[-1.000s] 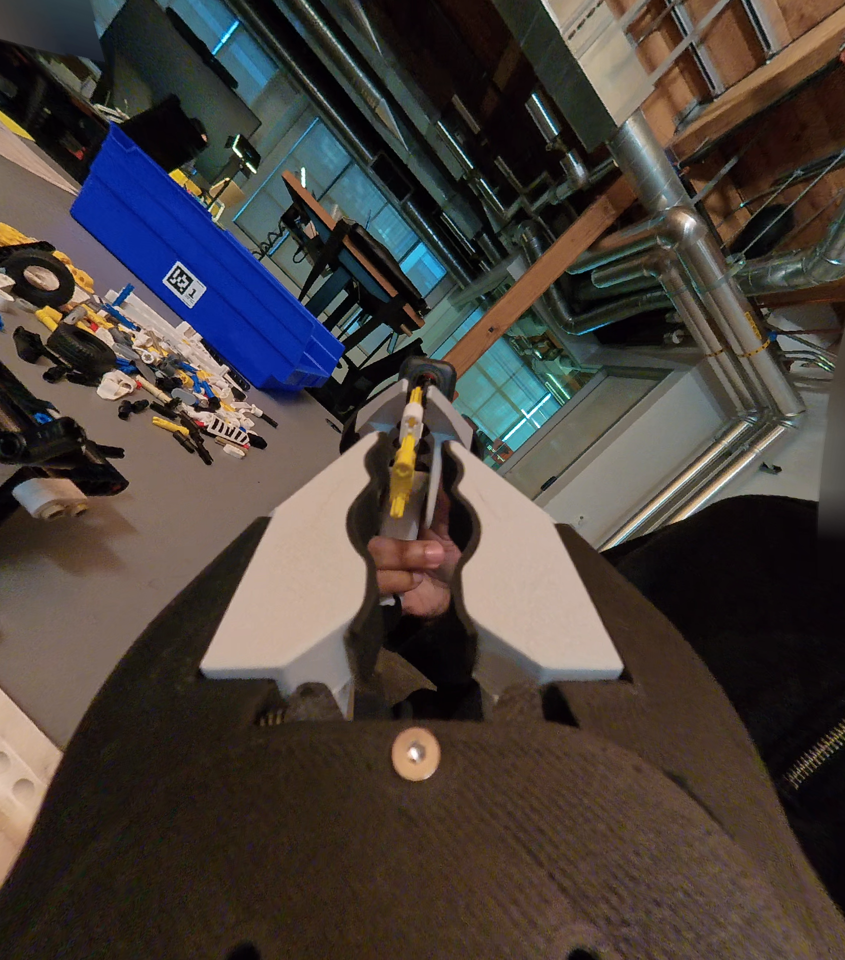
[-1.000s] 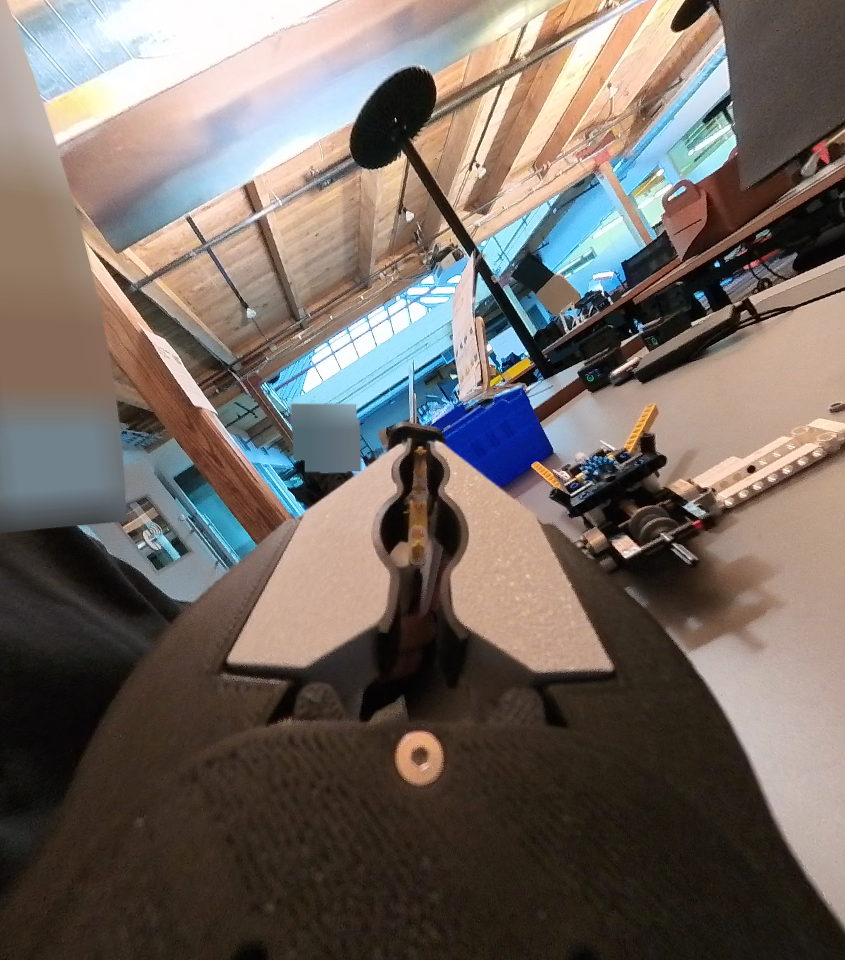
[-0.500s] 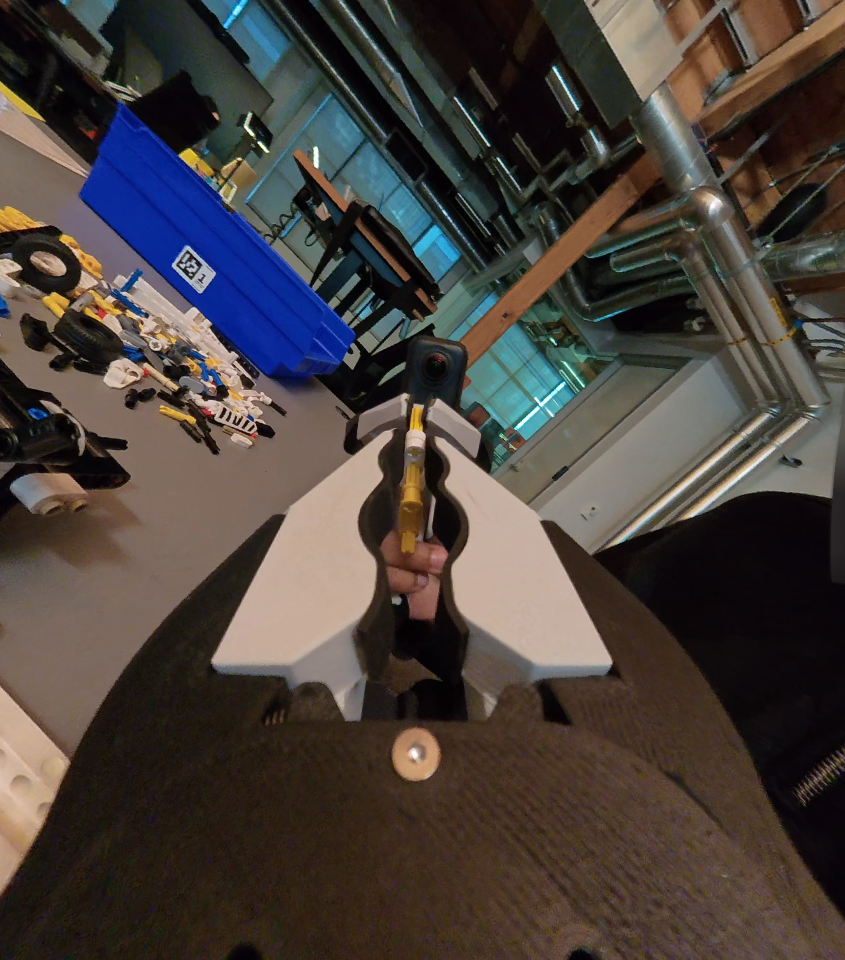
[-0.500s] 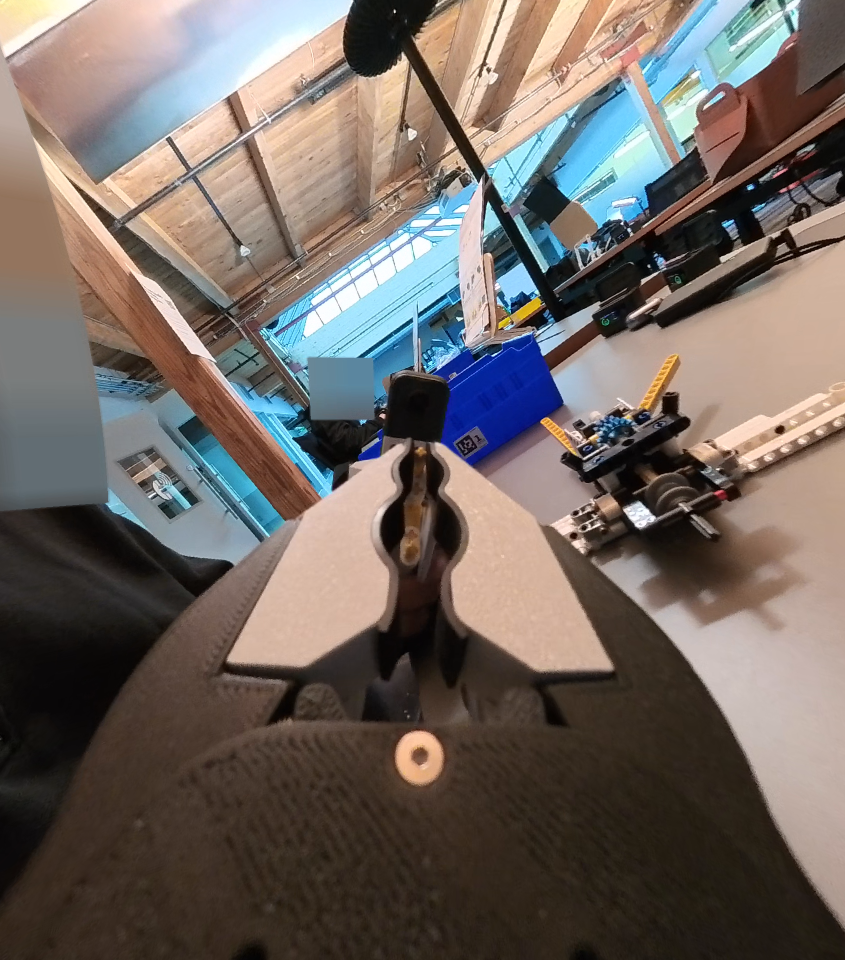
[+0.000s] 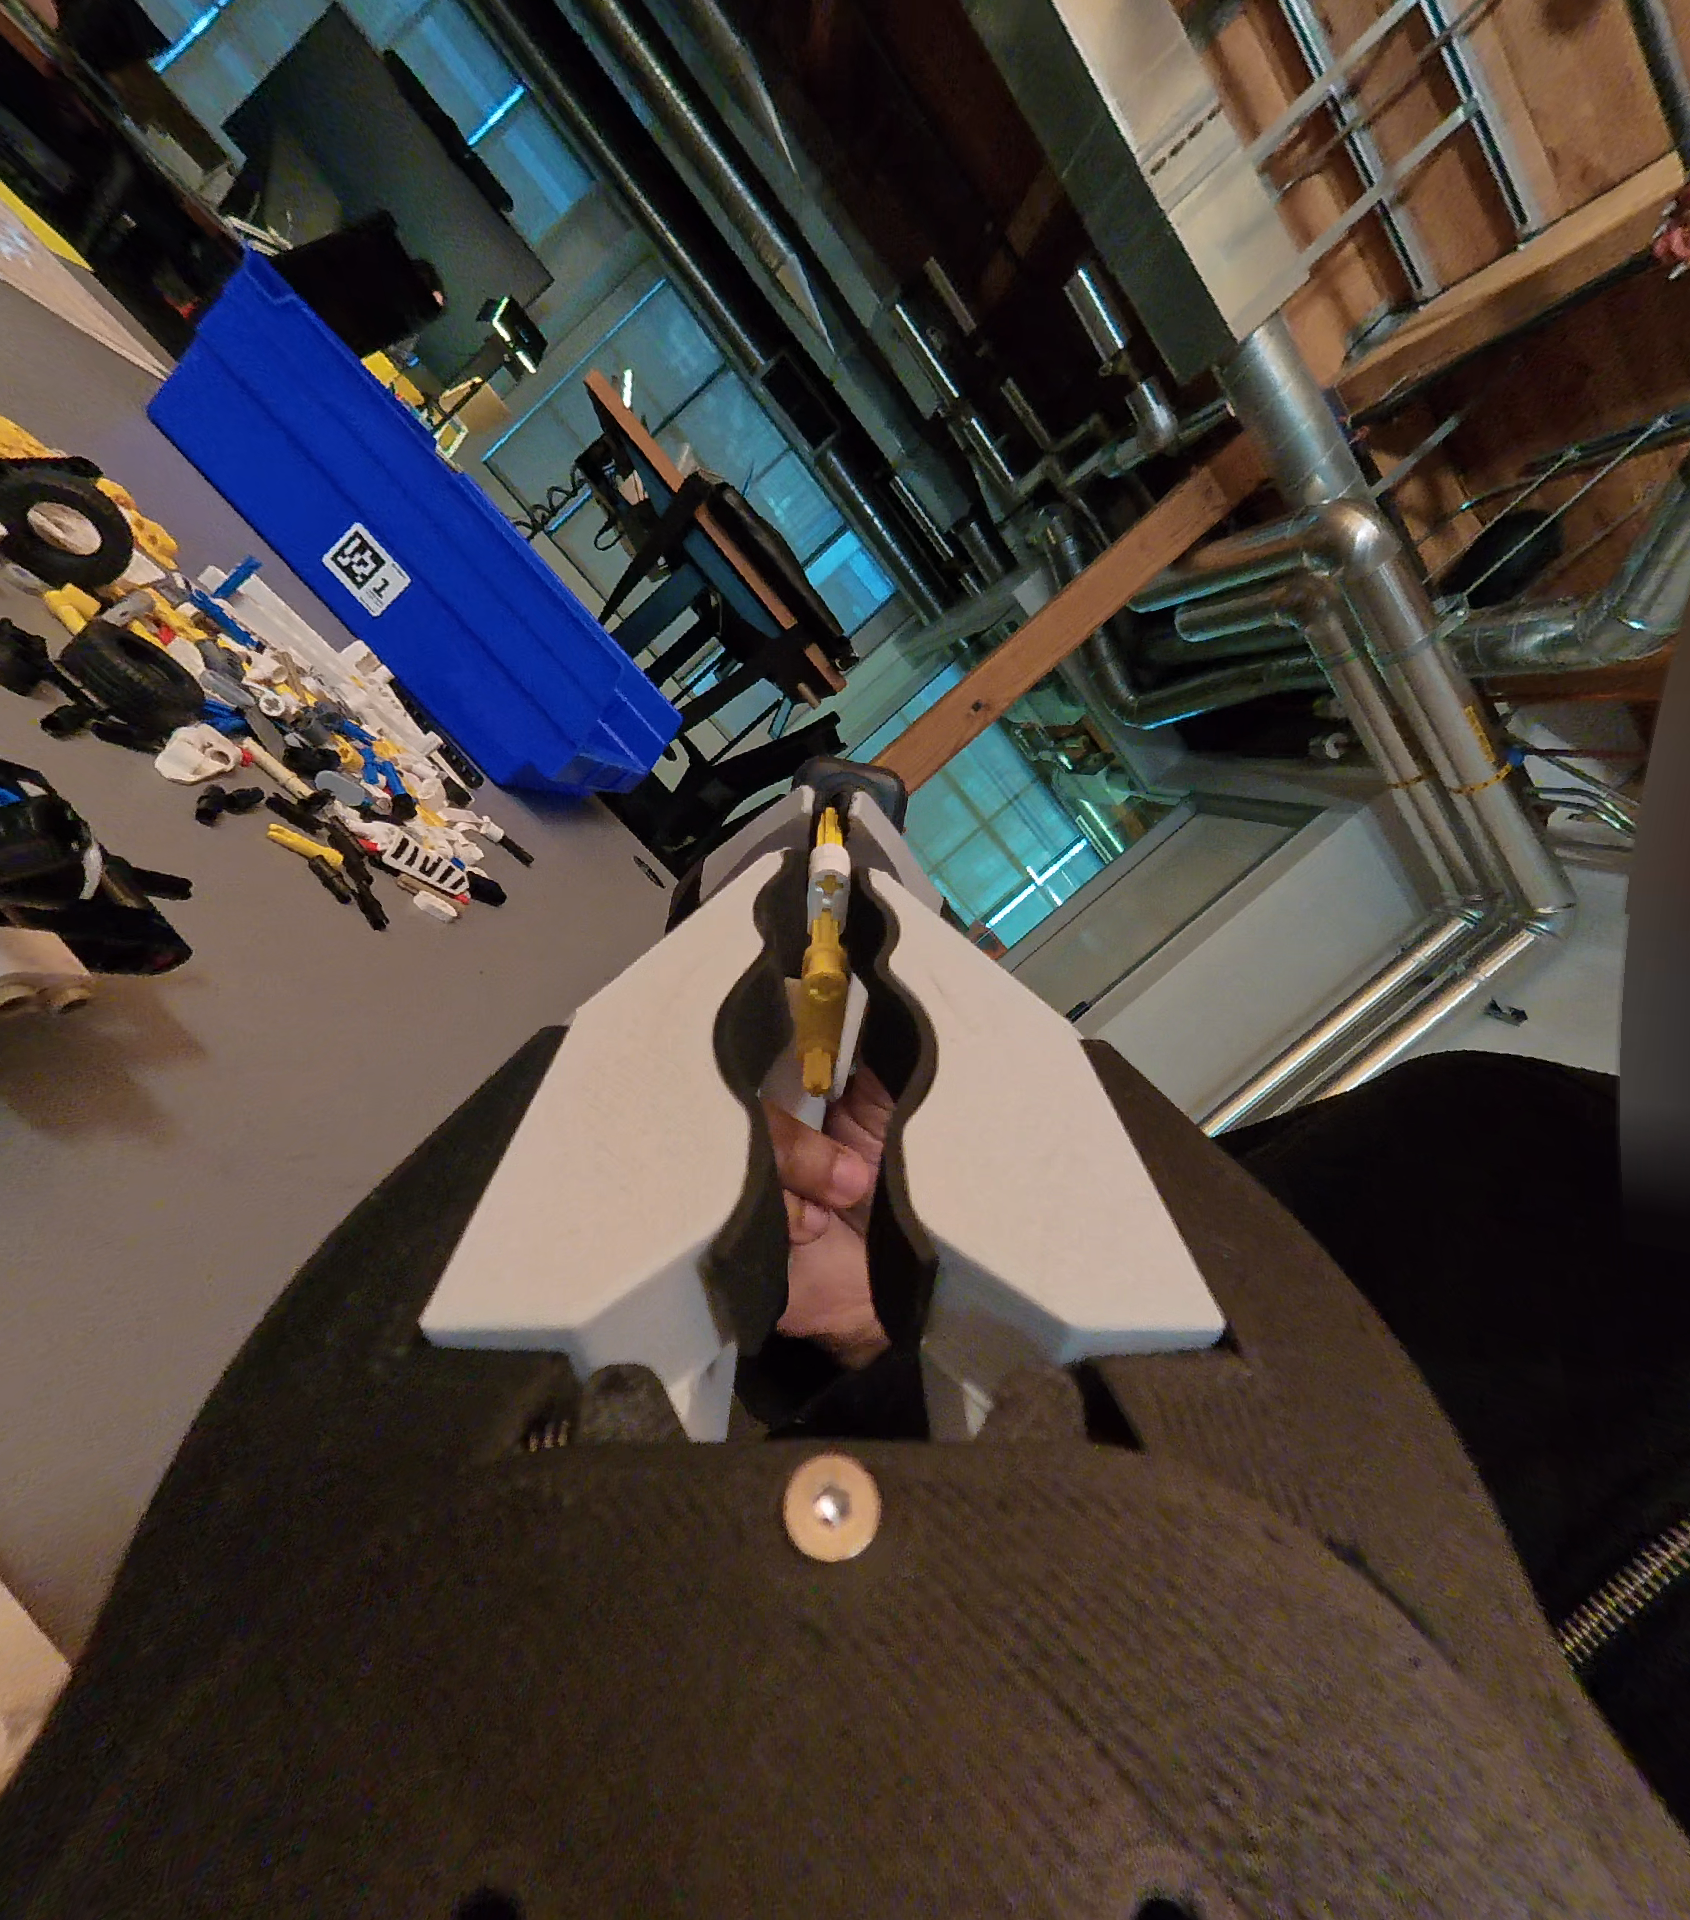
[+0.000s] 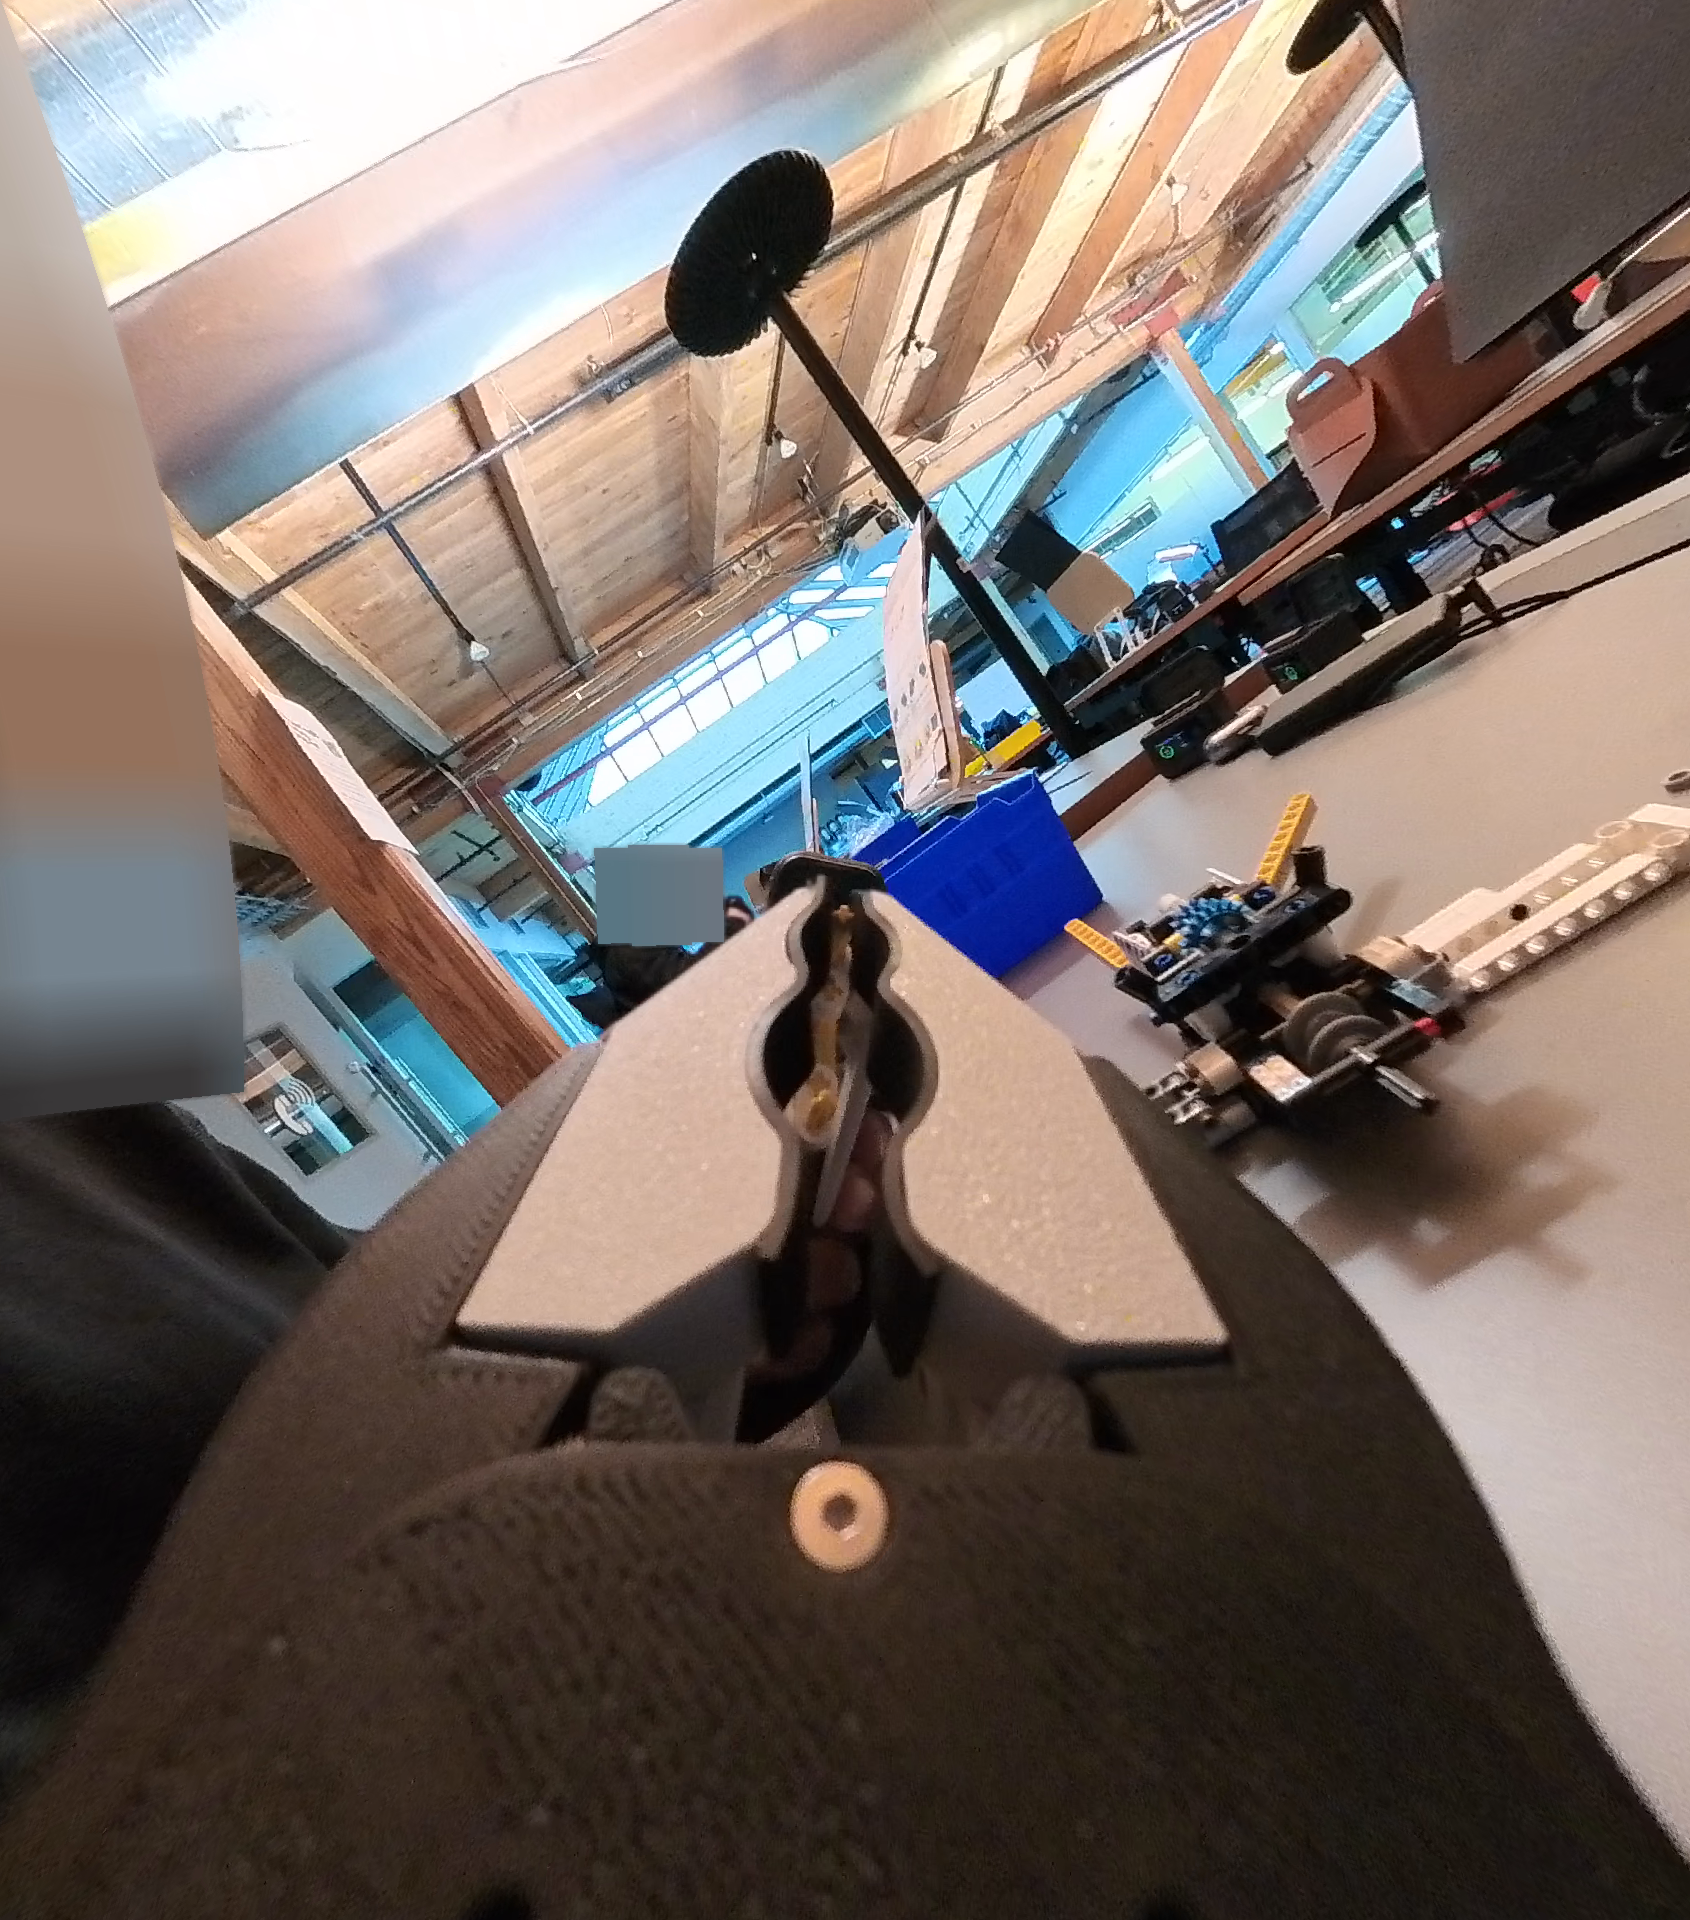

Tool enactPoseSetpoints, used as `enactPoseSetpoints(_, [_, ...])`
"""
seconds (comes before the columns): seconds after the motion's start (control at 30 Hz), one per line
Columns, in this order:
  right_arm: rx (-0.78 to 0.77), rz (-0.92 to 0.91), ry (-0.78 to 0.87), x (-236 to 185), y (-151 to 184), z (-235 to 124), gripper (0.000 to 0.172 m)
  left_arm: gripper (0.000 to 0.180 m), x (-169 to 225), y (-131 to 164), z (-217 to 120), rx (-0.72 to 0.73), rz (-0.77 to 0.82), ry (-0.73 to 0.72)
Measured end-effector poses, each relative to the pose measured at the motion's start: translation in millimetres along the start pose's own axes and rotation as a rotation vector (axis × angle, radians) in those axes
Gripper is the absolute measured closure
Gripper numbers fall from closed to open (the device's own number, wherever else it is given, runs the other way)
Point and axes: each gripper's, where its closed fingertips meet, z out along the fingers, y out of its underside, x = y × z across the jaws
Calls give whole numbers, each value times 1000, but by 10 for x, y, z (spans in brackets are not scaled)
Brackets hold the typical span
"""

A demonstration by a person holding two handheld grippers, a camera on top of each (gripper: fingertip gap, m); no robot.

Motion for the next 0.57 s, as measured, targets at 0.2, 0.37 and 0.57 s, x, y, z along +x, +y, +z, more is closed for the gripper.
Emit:
enactPoseSetpoints(0.2, [14, -57, -15, -86, -106, -25, 171, 173, 87, -17, -40, -5, 16, 28])
enactPoseSetpoints(0.37, [75, -211, 54, 13, -514, -349, 172, 174, 110, -72, -53, 16, -45, 80])
enactPoseSetpoints(0.57, [22, -208, -112, -301, -52, -22, 147, 173, 380, -26, 28, -1, -270, 291])
